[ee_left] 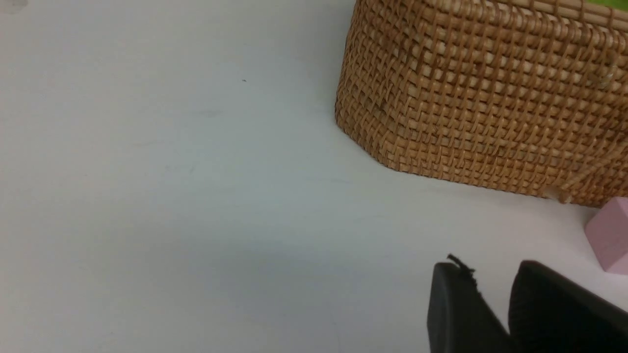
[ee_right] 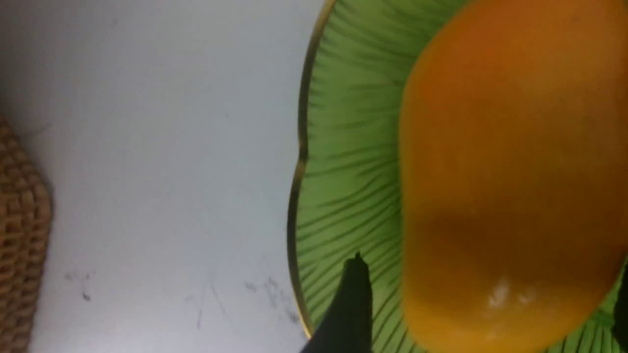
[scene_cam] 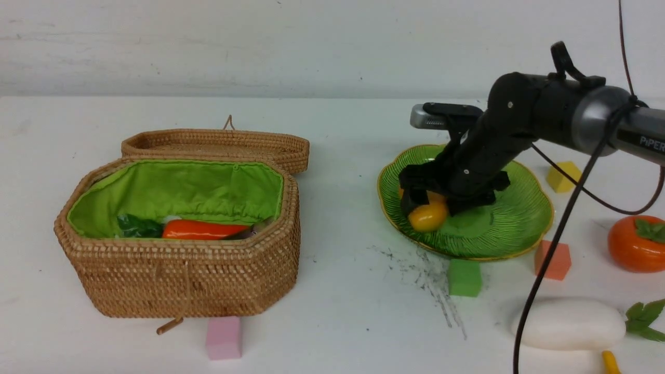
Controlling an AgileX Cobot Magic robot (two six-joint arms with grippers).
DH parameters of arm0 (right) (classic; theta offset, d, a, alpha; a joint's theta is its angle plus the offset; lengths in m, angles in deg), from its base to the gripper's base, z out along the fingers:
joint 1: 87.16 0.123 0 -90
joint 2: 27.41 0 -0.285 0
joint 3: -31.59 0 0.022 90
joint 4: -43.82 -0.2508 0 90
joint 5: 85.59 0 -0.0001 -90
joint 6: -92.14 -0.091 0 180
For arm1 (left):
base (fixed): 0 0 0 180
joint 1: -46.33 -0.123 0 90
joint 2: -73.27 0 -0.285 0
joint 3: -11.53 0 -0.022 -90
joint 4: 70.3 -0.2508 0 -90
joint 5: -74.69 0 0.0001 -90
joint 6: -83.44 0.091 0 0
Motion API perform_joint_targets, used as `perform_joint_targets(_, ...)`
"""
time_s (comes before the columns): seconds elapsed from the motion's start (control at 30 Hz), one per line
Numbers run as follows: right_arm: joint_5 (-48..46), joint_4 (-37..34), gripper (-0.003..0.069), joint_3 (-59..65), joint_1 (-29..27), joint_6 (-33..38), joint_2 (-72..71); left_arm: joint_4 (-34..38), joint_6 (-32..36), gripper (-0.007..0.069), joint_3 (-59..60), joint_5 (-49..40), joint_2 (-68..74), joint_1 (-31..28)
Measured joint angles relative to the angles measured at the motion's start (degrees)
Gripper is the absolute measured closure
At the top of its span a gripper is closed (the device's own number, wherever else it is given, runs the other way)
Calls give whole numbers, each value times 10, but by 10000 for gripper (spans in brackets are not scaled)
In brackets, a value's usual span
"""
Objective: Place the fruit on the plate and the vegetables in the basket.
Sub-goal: Use the right arm to grab a mango and put it into the right plate, then grab a tomato with your right arm and place it on the plate on the right.
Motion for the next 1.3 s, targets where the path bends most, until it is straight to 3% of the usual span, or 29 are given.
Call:
perform_joint_targets(0.17,-41,23,9,0,-8,-23,-36,0,0,456,0,0,0,0)
perform_joint_targets(0.33,-93,74,29,0,-51,-63,-140,0,0,451,0,0,0,0)
perform_joint_targets(0.57,-167,122,51,1,-172,-157,-214,0,0,444,0,0,0,0)
perform_joint_targets(0.77,-165,101,60,69,-298,-171,-181,0,0,438,0,0,0,0)
perform_joint_targets(1.03,-74,-46,78,165,-439,-52,-170,0,0,427,0,0,0,0)
perform_joint_targets(1.3,-35,-183,78,203,-450,80,-115,0,0,419,0,0,0,0)
